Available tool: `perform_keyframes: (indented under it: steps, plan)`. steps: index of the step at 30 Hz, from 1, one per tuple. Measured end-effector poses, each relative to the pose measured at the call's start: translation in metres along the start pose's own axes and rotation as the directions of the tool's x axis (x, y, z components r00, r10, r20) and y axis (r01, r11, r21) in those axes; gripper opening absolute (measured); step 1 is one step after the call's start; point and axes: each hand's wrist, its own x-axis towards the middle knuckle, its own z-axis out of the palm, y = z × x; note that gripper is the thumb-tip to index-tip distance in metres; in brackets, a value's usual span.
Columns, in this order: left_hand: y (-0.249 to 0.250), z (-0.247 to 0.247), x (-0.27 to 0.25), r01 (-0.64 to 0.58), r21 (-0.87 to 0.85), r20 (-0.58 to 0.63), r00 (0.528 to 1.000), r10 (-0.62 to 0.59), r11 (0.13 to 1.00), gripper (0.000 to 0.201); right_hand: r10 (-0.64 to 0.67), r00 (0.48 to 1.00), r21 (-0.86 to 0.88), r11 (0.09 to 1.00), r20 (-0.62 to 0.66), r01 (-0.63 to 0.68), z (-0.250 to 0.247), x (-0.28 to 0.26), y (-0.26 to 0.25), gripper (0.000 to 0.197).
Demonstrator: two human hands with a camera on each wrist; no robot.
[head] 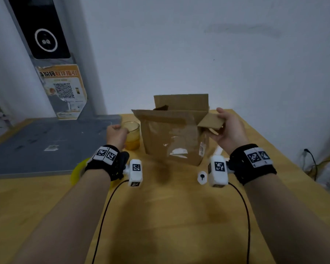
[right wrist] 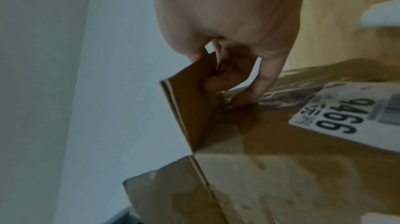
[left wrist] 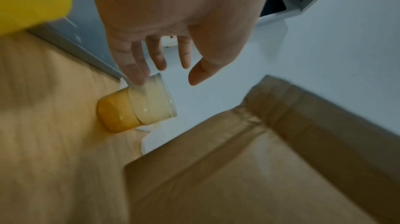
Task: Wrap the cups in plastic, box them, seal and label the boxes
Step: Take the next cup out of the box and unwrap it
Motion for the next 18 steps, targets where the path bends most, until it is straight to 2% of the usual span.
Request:
perform_keyframes:
  steps: [2, 4, 6, 8, 12, 14, 16, 18]
  plan:
    - [0.002, 0.009, 0.006, -0.033, 0.115, -0.046, 0.998, 0.039, 0.993, 0.049, -0.022, 1.000, 0.062, 0.998, -0.013, 0.022, -0.005, 0.005, -0.012, 0.029]
    - [0.002, 0.018, 0.013, -0.046, 0.249, -0.021, 0.998, 0.053, 0.967, 0.059, -0.034, 0.999, 0.091, 0.995, -0.009, 0.035, -0.009, 0.008, -0.020, 0.029]
    - [-0.013, 0.026, 0.043, -0.052, 0.400, 0.036, 0.999, 0.041, 0.915, 0.051, -0.028, 1.000, 0.106, 0.994, 0.002, 0.027, -0.013, 0.011, -0.023, 0.029]
    - [-0.019, 0.031, 0.050, -0.033, 0.495, 0.065, 0.998, 0.001, 0.868, 0.032, -0.004, 1.000, 0.113, 0.994, 0.003, 0.003, -0.017, 0.014, -0.022, 0.029]
    - [-0.008, 0.017, 0.010, -0.133, 0.519, 0.068, 0.991, 0.115, 0.844, 0.009, 0.043, 0.999, 0.110, 0.993, -0.013, -0.041, -0.028, 0.019, -0.014, 0.029]
    - [-0.011, 0.009, 0.008, -0.144, 0.516, 0.053, 0.989, 0.137, 0.844, 0.009, 0.049, 0.999, 0.116, 0.992, -0.014, -0.047, -0.031, 0.022, -0.009, 0.029]
    - [-0.011, -0.001, 0.004, -0.134, 0.448, 0.018, 0.990, 0.140, 0.884, 0.012, 0.050, 0.999, 0.144, 0.988, -0.014, -0.047, -0.029, 0.024, -0.005, 0.027]
    - [-0.009, -0.011, -0.001, -0.118, 0.323, -0.040, 0.990, 0.138, 0.939, 0.005, 0.040, 0.999, 0.155, 0.987, -0.016, -0.036, -0.021, 0.026, 0.000, 0.023]
